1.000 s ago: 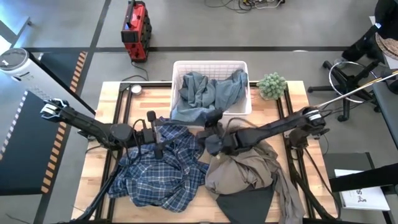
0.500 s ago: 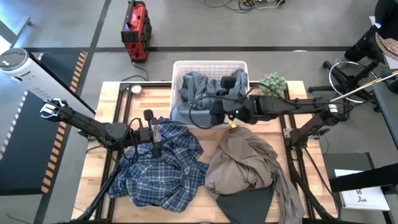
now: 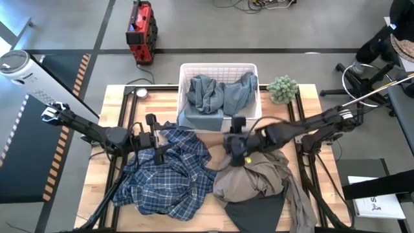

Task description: Sort clothes

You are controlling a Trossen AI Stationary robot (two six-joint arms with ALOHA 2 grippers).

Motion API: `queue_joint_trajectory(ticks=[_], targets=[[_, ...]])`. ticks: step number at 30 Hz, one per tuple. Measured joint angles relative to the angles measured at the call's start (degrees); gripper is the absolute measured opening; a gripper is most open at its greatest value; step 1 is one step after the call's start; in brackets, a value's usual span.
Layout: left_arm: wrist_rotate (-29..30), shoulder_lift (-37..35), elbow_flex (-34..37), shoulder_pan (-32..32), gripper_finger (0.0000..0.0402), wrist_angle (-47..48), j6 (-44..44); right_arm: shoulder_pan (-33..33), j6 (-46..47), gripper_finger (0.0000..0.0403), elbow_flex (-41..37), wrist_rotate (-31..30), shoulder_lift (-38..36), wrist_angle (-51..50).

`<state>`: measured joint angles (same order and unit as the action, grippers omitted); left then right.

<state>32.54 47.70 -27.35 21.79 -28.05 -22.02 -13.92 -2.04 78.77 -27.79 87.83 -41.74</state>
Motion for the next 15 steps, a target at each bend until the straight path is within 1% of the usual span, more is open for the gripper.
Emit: queue_joint_trajectory(ticks=[3, 8, 9, 11, 13, 15], targets=[[-0.01, -0.34, 0.39, 0.62, 0.0224, 0.07, 0.00, -1.39, 5.33, 0.0223, -8.59, -0.49, -0.63, 9.19], [-0.01, -0.61, 0.49, 0.78, 0.0220, 0.12, 0.25, -1.31, 9.98, 0.0230, -20.32, -0.92, -0.53, 33.00], [0.00, -0.61, 0.49, 0.78, 0.0219, 0.19, 0.26, -0.84, 10.72, 0.0229, -22.01, -2.24, -0.31, 37.10], [0.35, -0.61, 0.49, 0.78, 0.0220, 0.17, 0.28, 0.01, 13.13, 0.0226, -24.63, -6.52, 0.08, 41.23], [1.59, -0.54, 0.49, 0.78, 0.0222, 0.22, 0.27, 0.69, 14.98, 0.0223, -26.26, -10.34, 0.16, 41.62], [2.74, -0.57, 0.49, 0.78, 0.0225, 0.43, 0.22, 1.18, 16.55, 0.0223, -27.48, -11.17, 0.05, 42.07]])
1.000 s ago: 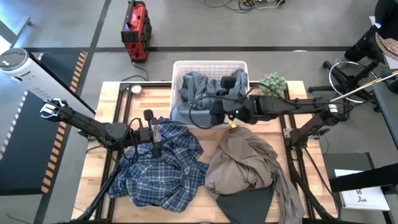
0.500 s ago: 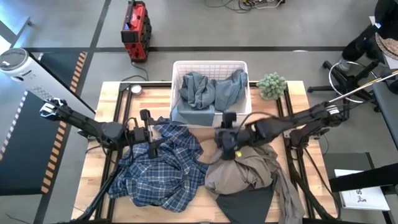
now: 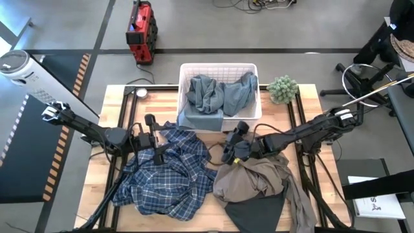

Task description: Sort clothes

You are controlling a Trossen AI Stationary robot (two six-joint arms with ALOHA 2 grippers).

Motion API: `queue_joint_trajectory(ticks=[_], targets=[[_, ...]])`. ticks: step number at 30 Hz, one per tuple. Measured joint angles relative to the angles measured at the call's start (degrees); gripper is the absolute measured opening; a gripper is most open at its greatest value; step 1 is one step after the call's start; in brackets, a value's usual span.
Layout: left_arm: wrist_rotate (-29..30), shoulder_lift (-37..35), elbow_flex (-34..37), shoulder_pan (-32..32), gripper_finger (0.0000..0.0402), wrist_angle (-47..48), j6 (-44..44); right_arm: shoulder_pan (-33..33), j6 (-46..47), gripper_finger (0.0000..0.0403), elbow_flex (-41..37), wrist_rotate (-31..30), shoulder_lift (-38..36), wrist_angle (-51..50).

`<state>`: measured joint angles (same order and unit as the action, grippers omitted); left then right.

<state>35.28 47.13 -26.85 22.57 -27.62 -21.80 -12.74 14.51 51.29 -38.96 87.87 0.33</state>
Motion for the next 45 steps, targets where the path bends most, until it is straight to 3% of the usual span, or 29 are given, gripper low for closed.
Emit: queue_joint_trajectory(ticks=[4, 12, 16, 23, 26, 30, 34, 38, 45], targets=[[0.23, 0.02, 0.00, 0.00, 0.0231, 0.22, 0.00, 1.23, 0.70, 0.0230, -1.33, 3.35, -0.02, 4.20], [0.23, 0.63, 0.00, 0.00, 0.0223, 0.23, 0.00, 5.05, -0.46, 0.0225, -1.12, 4.45, 0.37, 12.51], [0.23, 0.63, 0.00, 0.00, 0.0214, 0.36, 0.02, 5.22, -3.00, 0.0177, -1.08, 7.68, 0.37, 19.32], [0.21, 0.63, 0.00, 0.00, 0.0205, 0.68, 0.22, 5.18, -11.09, 0.0014, 4.41, 7.41, 0.34, 21.04], [0.21, 0.63, 0.00, 0.00, 0.0203, 0.66, 0.24, 5.75, -16.01, 0.0012, 8.95, 6.44, 0.32, 18.86], [0.21, 0.63, 0.00, 0.00, 0.0203, 0.66, 0.75, 6.76, -23.62, 0.0002, 16.93, 6.14, 0.18, 6.75], [0.21, 0.63, 0.00, 0.00, 0.0206, 0.84, 1.07, 5.27, -28.66, 0.0022, 23.58, 6.48, 0.35, -8.94], [0.21, 0.63, 0.00, 0.00, 0.0212, 1.40, 1.32, 2.54, -28.83, 0.0070, 25.39, 3.82, 0.35, -19.80], [0.23, 0.63, 0.00, 0.00, 0.0226, 1.68, 1.27, -3.44, -32.35, 0.0194, 21.51, -9.48, 3.32, -22.65]])
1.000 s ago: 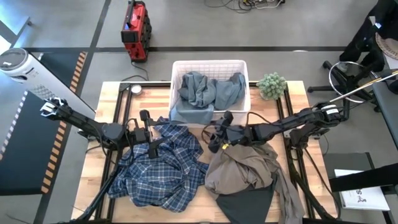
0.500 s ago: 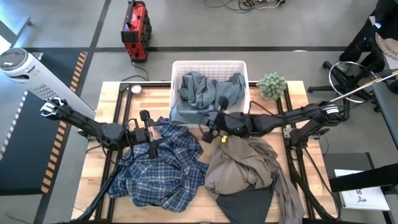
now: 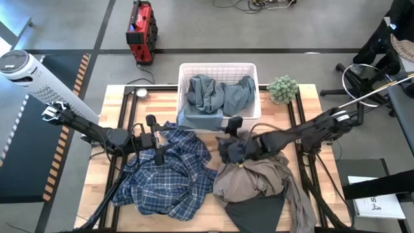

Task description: Sort clothes

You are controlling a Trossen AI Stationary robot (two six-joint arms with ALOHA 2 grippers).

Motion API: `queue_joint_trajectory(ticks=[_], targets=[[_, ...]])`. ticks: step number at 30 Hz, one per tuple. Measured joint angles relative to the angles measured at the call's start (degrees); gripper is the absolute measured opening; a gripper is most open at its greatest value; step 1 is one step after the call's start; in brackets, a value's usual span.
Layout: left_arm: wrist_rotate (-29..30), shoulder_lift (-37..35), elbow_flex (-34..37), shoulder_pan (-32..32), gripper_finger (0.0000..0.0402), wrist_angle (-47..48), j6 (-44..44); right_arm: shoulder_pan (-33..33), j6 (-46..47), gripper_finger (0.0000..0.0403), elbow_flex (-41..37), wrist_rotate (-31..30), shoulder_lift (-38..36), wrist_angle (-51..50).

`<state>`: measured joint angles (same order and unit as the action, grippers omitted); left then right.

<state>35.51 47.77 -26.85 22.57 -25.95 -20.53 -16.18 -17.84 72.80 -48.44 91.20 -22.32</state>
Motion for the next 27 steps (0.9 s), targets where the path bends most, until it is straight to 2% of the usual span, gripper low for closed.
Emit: queue_joint_trajectory(ticks=[4, 8, 12, 16, 19, 21, 23, 26, 27], targets=[[0.67, 0.00, 0.00, 0.00, 0.0235, 0.47, -0.34, -1.77, -4.80, 0.0247, 0.02, -10.04, 6.38, 0.87], [4.02, 0.47, 0.00, -0.01, 0.0244, 1.00, -0.40, -2.13, -11.57, 0.0275, 0.77, -20.97, 14.26, 1.70], [4.48, 1.10, 0.00, 0.00, 0.0250, 1.79, -0.17, -1.28, -17.84, 0.0282, 2.85, -32.49, 20.69, 2.08], [4.51, 1.75, 0.00, -0.01, 0.0252, 1.63, 0.04, 0.53, -17.51, 0.0269, 4.82, -35.40, 23.70, 1.93], [4.54, 2.11, 0.00, 0.00, 0.0252, 1.63, 0.07, 1.44, -17.14, 0.0240, 6.23, -35.63, 24.01, 1.99], [4.55, 2.19, 0.00, 0.00, 0.0252, 1.63, 0.24, 1.53, -17.59, 0.0203, 7.16, -35.64, 23.71, 1.98], [4.55, 2.19, 0.00, -0.02, 0.0252, 1.63, 0.26, 1.46, -18.36, 0.0148, 8.16, -35.54, 22.57, 1.82], [4.55, 2.19, 0.00, 0.00, 0.0252, 1.61, 0.26, 1.19, -20.86, 0.0042, 10.25, -35.31, 20.11, 2.03], [4.57, 2.19, 0.00, -0.02, 0.0252, 1.60, 0.26, 1.15, -22.02, 0.0022, 10.70, -34.91, 19.22, 1.95]])
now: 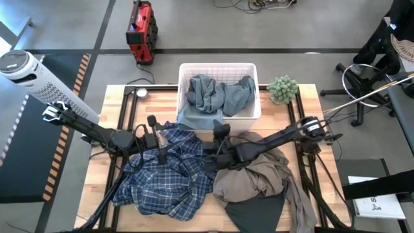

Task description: Sort clothes

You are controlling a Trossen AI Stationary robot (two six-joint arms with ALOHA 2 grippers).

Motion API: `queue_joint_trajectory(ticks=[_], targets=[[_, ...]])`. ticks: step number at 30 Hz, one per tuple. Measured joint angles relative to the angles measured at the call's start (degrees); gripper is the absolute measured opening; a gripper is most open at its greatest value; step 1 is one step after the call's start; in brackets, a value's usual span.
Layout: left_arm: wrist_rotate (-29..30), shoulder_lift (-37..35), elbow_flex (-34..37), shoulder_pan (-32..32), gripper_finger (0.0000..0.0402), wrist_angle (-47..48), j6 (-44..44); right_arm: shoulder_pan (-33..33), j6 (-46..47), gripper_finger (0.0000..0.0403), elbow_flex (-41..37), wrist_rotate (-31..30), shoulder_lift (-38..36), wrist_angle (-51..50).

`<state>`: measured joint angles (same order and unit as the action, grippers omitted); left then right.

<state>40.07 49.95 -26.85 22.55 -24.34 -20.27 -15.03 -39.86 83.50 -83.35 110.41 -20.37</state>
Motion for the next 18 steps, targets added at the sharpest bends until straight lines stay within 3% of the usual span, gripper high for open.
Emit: queue_joint_trajectory(ticks=[8, 13, 18], targets=[[0.01, 0.00, 0.00, 0.02, 0.0252, -0.13, 0.02, 3.02, -2.41, 0.0007, 4.91, 8.23, -9.03, 0.38], [0.02, 0.00, 0.00, 0.02, 0.0252, -0.55, 0.02, 9.15, -3.80, 0.0005, 7.73, 13.21, -14.19, -0.22], [0.02, 0.00, 0.00, 0.02, 0.0252, -0.58, 0.02, 17.44, -3.66, 0.0004, 9.12, 21.95, -17.80, -0.12]])
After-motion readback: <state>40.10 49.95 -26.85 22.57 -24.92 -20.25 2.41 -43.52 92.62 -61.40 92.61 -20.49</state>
